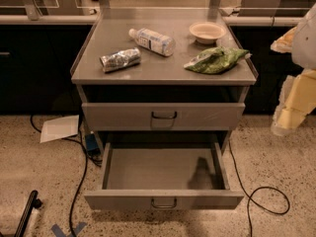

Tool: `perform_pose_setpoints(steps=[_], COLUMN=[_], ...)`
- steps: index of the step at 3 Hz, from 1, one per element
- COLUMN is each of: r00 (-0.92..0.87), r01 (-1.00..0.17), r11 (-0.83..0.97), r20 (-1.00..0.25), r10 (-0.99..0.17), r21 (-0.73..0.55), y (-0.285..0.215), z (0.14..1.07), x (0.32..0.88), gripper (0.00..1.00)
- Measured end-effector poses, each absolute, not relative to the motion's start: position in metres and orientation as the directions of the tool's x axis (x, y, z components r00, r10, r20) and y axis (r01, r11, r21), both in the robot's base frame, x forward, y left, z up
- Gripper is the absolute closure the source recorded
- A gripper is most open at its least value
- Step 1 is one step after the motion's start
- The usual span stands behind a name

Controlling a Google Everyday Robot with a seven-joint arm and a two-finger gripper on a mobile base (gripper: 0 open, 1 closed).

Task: Place redbull can into middle drawer

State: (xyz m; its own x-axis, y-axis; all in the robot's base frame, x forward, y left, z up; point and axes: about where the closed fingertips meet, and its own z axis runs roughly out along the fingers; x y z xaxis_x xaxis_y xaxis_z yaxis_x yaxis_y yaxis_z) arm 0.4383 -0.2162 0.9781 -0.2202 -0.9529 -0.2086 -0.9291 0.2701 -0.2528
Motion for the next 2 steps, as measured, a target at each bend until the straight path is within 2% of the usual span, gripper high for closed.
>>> perform_pose_setpoints(steps=[2], r00=[-0.177], r01=[-0.934], r11=[0.239], r20=[-0.237], r10=[-0.955], r21=[-0.266], y=[-0.209], z=[0.976], x=[0.455], gripper=[0.00])
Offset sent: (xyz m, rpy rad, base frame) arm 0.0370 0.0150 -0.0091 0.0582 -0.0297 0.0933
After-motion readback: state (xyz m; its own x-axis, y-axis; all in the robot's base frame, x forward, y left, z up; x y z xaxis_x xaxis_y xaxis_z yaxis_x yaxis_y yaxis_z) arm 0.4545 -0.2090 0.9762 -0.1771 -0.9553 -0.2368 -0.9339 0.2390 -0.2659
